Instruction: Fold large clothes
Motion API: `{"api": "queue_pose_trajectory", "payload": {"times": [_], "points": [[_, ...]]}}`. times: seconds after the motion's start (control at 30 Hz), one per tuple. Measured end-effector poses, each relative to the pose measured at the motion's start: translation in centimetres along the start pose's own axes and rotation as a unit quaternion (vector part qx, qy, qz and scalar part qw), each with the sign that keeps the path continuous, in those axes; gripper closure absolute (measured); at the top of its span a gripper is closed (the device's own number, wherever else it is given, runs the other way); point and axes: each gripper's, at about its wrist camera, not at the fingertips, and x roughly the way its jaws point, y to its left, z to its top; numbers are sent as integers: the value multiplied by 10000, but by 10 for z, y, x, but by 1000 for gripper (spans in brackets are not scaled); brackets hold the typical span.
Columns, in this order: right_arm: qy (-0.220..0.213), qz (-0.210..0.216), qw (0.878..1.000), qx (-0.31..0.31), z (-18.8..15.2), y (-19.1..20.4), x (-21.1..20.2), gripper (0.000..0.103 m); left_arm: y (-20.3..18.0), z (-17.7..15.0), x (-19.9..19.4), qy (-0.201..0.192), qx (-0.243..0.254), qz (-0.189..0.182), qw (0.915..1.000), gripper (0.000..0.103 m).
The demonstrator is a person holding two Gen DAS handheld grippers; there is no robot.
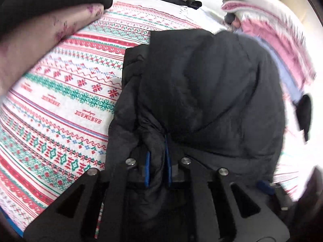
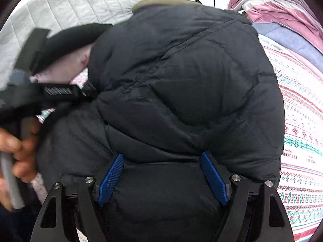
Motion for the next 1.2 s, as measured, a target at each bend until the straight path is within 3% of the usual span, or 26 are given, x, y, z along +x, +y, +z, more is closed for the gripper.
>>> {"api": "queue_pose_trajectory", "payload": {"times": [0.07,0.17,0.23,0.3,0.37,0.43,0.57,0.7,0.8,0.9,0.97,1.03,1.13,1.2], "points": [[47,-42,10000,5,2,0,3,22,13,7,-20,-95,-321,-510,9981,86],[65,-59,10000,-7,4,1,4,22,25,13,-57,-703,-605,-918,9914,76],[62,-84,9999,-8,6,2,6,22,17,13,-87,-1420,-397,-850,9854,63],[60,-122,9999,-15,6,3,6,22,-3,12,-97,-1650,104,-886,9823,56],[58,-142,9999,-13,5,5,4,22,-19,14,-89,-1525,392,-931,9831,55],[49,-155,9999,-21,3,7,3,22,-39,25,-65,-1150,622,-742,9886,55],[62,-134,9999,-79,-13,19,0,22,-37,44,-7,-661,560,85,9962,52],[105,55,9999,-123,-16,9,-9,22,-14,37,13,-400,108,-172,9990,48],[43,345,9993,-140,-10,-1,-26,23,-15,34,12,-432,134,-135,9989,48],[-752,730,9940,311,11,-24,-67,23,-13,33,14,-388,99,-107,9991,48],[-1126,732,9889,629,36,-42,-82,23,-20,34,15,-393,172,-41,9991,48],[-1089,400,9900,804,61,-55,-72,23,-21,34,19,-417,235,25,9989,48],[-611,49,9934,966,93,-65,-31,23,-23,32,22,-429,301,102,9986,48],[-518,13,9943,930,99,-63,-5,22,-23,32,26,-431,318,161,9984,48]]}}
